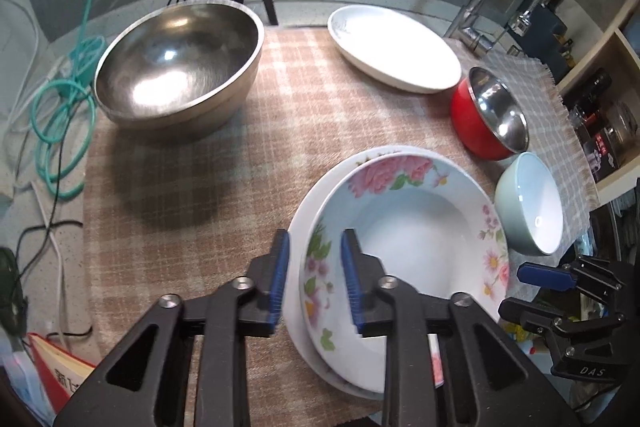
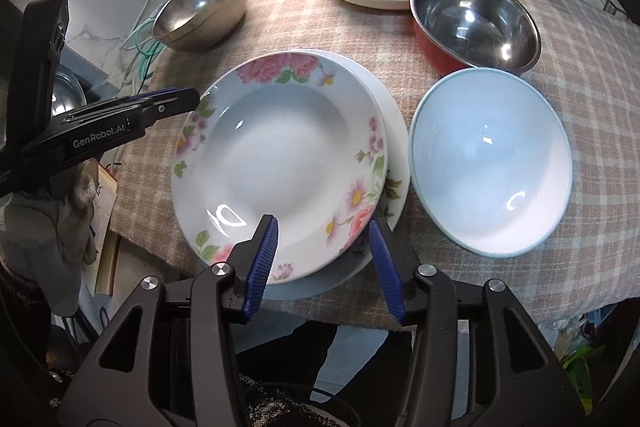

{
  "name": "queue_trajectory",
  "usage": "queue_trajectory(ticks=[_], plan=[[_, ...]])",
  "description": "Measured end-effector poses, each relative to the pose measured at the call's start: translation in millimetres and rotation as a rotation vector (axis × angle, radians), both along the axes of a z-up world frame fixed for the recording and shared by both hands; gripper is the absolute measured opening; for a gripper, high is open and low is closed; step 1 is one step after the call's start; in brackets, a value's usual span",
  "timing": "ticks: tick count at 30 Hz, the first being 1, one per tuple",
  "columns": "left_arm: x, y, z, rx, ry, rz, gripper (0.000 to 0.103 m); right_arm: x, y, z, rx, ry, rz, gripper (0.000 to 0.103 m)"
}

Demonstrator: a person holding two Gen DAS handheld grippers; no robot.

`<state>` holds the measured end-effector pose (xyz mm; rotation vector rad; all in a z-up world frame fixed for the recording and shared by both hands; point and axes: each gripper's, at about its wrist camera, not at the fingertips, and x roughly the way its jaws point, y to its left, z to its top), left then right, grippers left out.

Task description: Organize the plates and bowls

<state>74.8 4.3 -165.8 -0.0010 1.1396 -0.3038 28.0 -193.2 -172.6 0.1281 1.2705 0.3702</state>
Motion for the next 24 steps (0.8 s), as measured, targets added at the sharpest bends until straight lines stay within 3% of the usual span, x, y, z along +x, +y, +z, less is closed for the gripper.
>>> queue_trajectory(ticks=[8, 14, 24], plan=[[-2, -5, 17, 0.006, -0.062, -0.02, 0.026, 3, -2, 40, 0.004, -0.089, 0.013, 0.05], [2, -10, 20, -0.026, -0.057, -0.018, 0.026, 11, -19, 67, 0.027, -0.163, 0.058, 0.05], [17, -34, 25, -0.101, -0.034, 0.124, 0.026, 72, -101, 84, 0.03, -0.212, 0.163, 0.05]])
